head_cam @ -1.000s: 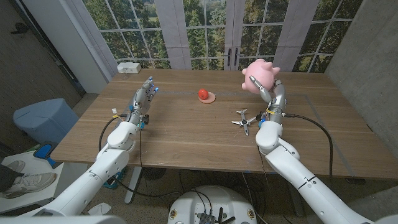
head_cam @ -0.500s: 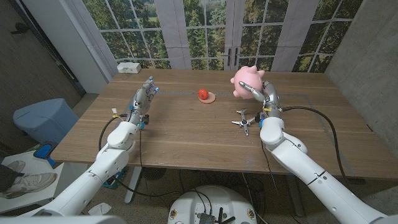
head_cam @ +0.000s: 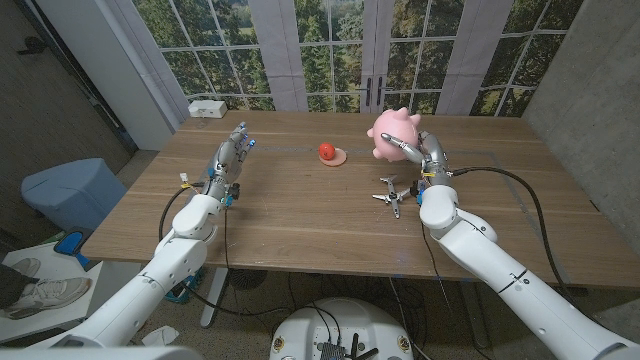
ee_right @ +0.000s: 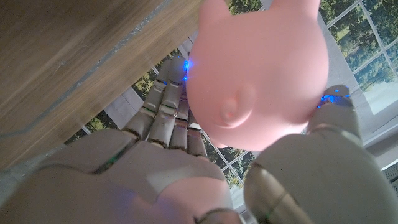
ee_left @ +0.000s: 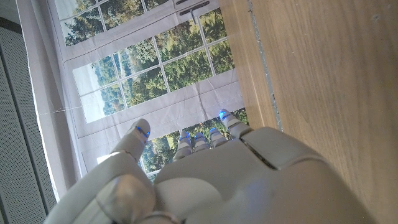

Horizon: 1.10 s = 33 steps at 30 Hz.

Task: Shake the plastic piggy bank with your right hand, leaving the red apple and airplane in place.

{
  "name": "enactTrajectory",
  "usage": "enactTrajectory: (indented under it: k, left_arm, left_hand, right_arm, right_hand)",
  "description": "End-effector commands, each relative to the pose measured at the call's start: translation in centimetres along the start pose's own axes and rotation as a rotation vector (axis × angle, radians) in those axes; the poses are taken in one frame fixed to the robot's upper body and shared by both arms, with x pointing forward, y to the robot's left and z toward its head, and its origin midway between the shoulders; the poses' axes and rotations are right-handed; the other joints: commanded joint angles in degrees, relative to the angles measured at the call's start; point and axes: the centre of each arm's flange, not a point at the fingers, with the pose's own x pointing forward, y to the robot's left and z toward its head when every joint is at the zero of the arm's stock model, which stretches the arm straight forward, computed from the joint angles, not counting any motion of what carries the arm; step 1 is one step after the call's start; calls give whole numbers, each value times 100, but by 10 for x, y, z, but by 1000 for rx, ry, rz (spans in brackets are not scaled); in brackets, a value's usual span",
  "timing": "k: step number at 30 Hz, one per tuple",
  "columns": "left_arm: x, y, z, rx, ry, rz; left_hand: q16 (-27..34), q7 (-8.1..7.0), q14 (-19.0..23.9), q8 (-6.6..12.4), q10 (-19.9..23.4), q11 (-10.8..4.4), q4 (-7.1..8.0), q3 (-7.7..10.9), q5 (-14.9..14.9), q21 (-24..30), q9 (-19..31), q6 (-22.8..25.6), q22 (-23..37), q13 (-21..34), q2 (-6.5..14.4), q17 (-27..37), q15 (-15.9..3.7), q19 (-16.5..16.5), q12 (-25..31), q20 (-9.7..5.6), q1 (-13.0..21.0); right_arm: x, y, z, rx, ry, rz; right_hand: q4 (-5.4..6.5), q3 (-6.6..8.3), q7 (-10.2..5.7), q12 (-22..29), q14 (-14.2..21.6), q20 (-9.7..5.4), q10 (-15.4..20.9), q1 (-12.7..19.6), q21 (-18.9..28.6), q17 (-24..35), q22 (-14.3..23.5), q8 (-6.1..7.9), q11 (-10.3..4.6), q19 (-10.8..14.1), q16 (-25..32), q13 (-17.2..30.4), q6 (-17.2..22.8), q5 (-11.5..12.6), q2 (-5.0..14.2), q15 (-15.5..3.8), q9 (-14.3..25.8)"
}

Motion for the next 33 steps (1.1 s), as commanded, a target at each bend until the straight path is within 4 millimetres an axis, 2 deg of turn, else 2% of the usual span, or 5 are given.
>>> enactTrajectory:
  k: [1, 15, 33]
  left_arm:
    - [2, -1, 0, 2, 3, -2]
    - [3, -2, 1, 5, 1, 2]
    - [3, -3, 2, 7, 2, 1]
  left_hand:
    - [3, 3, 16, 25, -17, 38, -18, 15, 4, 5, 30, 2, 27, 31, 266, 28, -156, 67, 24, -189, 83]
    - [3, 6, 16, 27, -15, 35, -20, 14, 4, 5, 30, 7, 27, 30, 268, 28, -155, 67, 24, -186, 83]
    - [5, 10, 18, 26, -11, 34, -18, 14, 5, 3, 30, 7, 27, 31, 273, 29, -155, 67, 25, -186, 83]
  right_arm:
    - [-7, -5, -6, 75, -42, -158]
    - [-19, -5, -16, 248, -60, -472]
    - [-19, -5, -18, 246, -62, -449]
  right_hand:
    - [74, 465, -1647, 3, 313, -221, 1992, 2328, 68, 19, -7, 25, -1961, -52, -22, 862, 2590, 29, 2346, -1076, 245]
    - [62, 465, -1618, -30, 361, -179, 2042, 2348, 171, 24, -42, 25, -1947, -88, -15, 814, 2587, 31, 2341, -1078, 262]
    - [56, 456, -1596, -36, 397, -164, 2043, 2365, 285, 31, -70, 15, -1949, -118, 12, 843, 2574, 35, 2330, -1074, 279]
